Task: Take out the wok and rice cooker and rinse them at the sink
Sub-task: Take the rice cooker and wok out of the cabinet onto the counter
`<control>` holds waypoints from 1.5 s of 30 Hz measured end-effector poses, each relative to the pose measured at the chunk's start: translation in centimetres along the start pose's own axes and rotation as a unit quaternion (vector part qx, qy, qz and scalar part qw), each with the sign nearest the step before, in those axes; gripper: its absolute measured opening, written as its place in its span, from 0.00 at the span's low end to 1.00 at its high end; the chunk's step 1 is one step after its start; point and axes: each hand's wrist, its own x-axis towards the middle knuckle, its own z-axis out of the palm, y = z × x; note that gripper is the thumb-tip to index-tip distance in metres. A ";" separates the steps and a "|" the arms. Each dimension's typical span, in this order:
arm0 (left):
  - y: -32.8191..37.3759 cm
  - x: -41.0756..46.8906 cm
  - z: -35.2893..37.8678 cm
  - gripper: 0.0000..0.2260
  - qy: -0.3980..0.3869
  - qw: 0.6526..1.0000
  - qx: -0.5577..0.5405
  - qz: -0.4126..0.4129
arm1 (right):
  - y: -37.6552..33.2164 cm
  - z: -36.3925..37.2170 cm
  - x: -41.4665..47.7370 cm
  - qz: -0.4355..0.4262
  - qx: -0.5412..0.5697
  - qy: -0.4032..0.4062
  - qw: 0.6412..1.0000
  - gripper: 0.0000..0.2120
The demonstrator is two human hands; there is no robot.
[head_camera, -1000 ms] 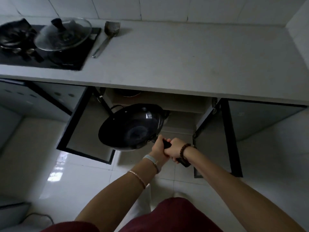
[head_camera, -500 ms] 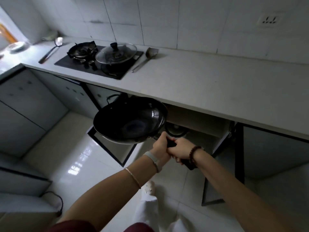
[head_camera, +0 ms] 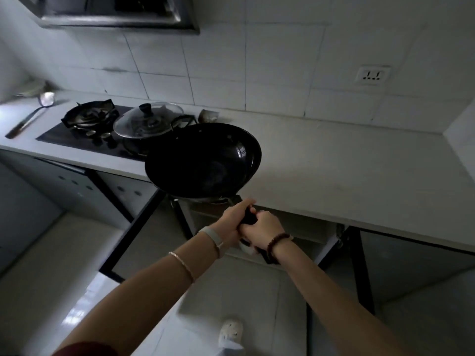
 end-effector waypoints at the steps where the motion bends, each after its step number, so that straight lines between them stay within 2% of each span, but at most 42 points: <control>1: 1.0 1.1 -0.1 0.17 -0.006 1.000 0.015 -0.003 | -0.8 0.1 1.0 0.000 0.006 0.011 1.000 0.15; 4: 4.1 3.9 -0.1 0.19 -0.030 0.997 0.064 0.002 | -2.8 0.4 4.2 0.001 0.005 0.043 0.999 0.04; 13: 9.6 11.4 1.6 0.15 -0.097 0.987 0.129 -0.014 | -5.4 0.5 12.7 0.067 0.047 0.154 0.985 0.09; 18: 9.7 14.7 3.4 0.13 -0.122 0.983 0.135 -0.026 | -5.0 -1.0 15.5 0.093 0.049 0.187 0.977 0.04; 26: 10.5 18.3 4.9 0.12 -0.129 0.981 0.132 -0.053 | -4.5 -2.6 18.9 0.125 0.066 0.182 0.973 0.06; 45: 10.6 23.1 4.4 0.11 -0.120 0.981 0.134 -0.070 | -3.2 -2.1 23.6 0.125 0.070 0.167 0.976 0.03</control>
